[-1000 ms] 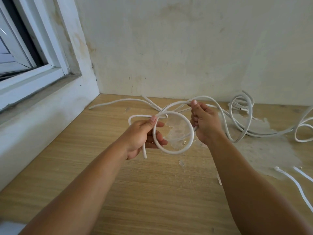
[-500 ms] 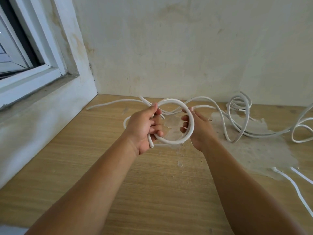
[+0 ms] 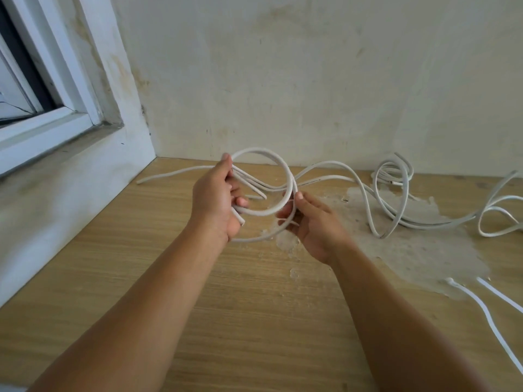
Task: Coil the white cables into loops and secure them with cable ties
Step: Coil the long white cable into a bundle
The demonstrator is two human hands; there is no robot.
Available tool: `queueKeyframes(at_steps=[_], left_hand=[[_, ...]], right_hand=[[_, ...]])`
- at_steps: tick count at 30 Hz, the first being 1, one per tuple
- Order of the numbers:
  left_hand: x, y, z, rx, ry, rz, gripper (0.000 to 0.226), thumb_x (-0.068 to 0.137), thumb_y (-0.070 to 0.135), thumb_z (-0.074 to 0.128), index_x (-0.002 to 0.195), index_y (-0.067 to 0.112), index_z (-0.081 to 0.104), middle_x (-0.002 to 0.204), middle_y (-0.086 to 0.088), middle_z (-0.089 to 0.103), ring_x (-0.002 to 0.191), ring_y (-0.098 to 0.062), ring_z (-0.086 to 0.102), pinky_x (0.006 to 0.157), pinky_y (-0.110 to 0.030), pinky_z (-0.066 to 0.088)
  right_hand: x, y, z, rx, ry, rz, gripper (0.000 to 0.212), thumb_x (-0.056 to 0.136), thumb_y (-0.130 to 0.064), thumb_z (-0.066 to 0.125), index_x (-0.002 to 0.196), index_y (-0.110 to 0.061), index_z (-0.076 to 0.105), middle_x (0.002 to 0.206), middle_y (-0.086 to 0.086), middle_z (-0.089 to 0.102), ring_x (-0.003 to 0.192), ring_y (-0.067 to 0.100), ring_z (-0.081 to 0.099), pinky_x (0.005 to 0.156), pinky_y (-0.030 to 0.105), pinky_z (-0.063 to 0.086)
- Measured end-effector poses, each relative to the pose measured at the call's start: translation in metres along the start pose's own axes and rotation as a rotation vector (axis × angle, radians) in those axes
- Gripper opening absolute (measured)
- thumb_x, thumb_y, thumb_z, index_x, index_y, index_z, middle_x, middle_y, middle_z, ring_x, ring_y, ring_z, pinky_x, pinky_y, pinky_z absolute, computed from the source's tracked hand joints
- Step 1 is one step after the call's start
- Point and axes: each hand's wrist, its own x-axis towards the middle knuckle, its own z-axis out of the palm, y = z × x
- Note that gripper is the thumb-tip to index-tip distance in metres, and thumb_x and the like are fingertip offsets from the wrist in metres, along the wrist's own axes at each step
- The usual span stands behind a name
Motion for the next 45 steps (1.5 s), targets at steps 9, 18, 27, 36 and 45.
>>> queueKeyframes(at_steps=[9, 18, 27, 36, 45], left_hand=[[0.008, 0.012, 0.006, -0.109, 0.141, 0.121, 0.027, 0.103, 0.033, 0.058, 0.082, 0.016, 0.055, 0.055, 0.007, 0.035, 0.046, -0.01, 0.032, 0.044, -0.023, 0.033], [0.009, 0.02, 0.013, -0.004, 0.152, 0.258, 0.029, 0.106, 0.038, 0.05, 0.087, 0.017, 0.054, 0.059, 0.007, 0.035, 0.049, -0.011, 0.034, 0.049, -0.026, 0.039], [0.016, 0.013, 0.005, 0.301, 0.044, 0.518, 0.024, 0.108, 0.037, 0.045, 0.099, 0.015, 0.047, 0.062, 0.009, 0.042, 0.048, -0.007, 0.042, 0.056, -0.03, 0.051], [0.021, 0.002, -0.015, 0.729, -0.263, 0.576, 0.024, 0.107, 0.028, 0.05, 0.099, 0.009, 0.037, 0.076, -0.006, 0.054, 0.057, -0.015, 0.062, 0.066, -0.039, 0.059], [0.027, -0.001, -0.026, 1.122, -0.361, 0.718, 0.023, 0.106, 0.03, 0.05, 0.088, 0.018, 0.04, 0.067, 0.005, 0.045, 0.05, -0.003, 0.042, 0.049, -0.02, 0.036]], right_hand=[[-0.013, 0.022, 0.025, 0.15, -0.046, 0.121, 0.019, 0.107, -0.007, 0.044, 0.112, -0.005, 0.062, 0.084, 0.008, 0.061, 0.077, 0.019, 0.062, 0.085, 0.043, 0.06], [-0.028, 0.012, 0.039, -0.26, 0.056, 0.005, 0.04, 0.11, -0.032, 0.041, 0.147, -0.046, 0.043, 0.071, 0.001, 0.049, 0.063, 0.016, 0.054, 0.078, 0.05, 0.062], [-0.033, -0.019, 0.06, -1.446, 0.071, -0.303, 0.039, 0.106, -0.013, 0.039, 0.145, -0.016, 0.036, 0.084, 0.0, 0.061, 0.07, 0.016, 0.061, 0.058, 0.029, 0.051], [-0.041, -0.039, 0.08, -1.673, -0.067, -0.673, 0.019, 0.102, -0.018, 0.05, 0.098, -0.011, 0.067, 0.076, 0.0, 0.058, 0.065, 0.025, 0.057, 0.059, 0.037, 0.046], [-0.039, -0.071, 0.071, -0.87, -0.193, -0.083, 0.03, 0.089, -0.02, 0.078, 0.115, -0.024, 0.063, 0.075, -0.001, 0.068, 0.055, 0.012, 0.052, 0.055, 0.025, 0.045]])
